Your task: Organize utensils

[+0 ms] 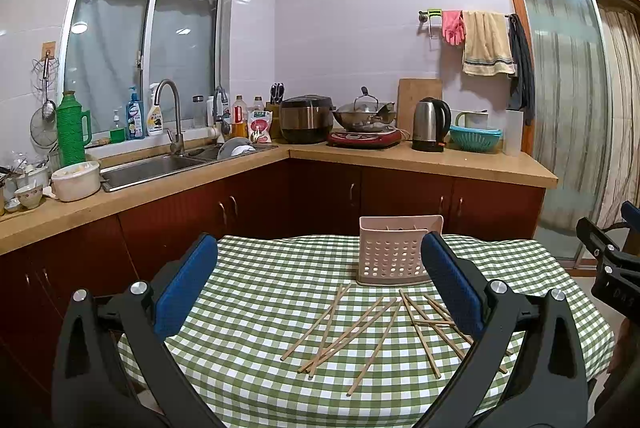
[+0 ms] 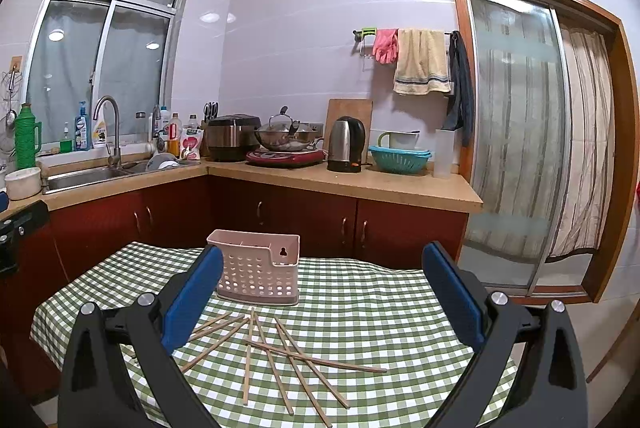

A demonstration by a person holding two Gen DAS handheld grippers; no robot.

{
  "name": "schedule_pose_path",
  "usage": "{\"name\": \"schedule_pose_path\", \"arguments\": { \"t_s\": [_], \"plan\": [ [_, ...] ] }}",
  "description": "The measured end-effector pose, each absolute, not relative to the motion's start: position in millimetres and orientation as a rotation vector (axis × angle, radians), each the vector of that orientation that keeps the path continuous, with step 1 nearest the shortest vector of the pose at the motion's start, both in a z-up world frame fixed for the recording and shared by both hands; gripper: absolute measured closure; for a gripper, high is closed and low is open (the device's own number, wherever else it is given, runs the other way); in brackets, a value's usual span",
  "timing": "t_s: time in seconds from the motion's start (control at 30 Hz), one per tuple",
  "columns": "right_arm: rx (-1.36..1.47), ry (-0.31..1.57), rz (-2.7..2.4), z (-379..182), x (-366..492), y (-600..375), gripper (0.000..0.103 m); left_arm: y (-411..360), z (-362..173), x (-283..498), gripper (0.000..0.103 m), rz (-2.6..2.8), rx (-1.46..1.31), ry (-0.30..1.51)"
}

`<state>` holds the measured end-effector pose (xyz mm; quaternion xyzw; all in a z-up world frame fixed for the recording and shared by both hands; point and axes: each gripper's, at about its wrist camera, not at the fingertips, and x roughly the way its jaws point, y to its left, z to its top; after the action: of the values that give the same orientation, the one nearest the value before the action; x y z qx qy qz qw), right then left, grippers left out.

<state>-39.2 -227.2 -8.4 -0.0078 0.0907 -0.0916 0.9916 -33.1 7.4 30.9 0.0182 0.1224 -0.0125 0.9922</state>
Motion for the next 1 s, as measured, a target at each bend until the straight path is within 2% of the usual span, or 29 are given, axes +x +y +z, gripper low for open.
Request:
{"name": "schedule_pose_path", "arguments": {
  "t_s": [1.0],
  "plan": [
    [-0.024, 0.176, -0.19, -5, -42, -224, 0.006, 16, 22, -34, 0.004, -0.021, 0.029, 0.251]
  ]
}}
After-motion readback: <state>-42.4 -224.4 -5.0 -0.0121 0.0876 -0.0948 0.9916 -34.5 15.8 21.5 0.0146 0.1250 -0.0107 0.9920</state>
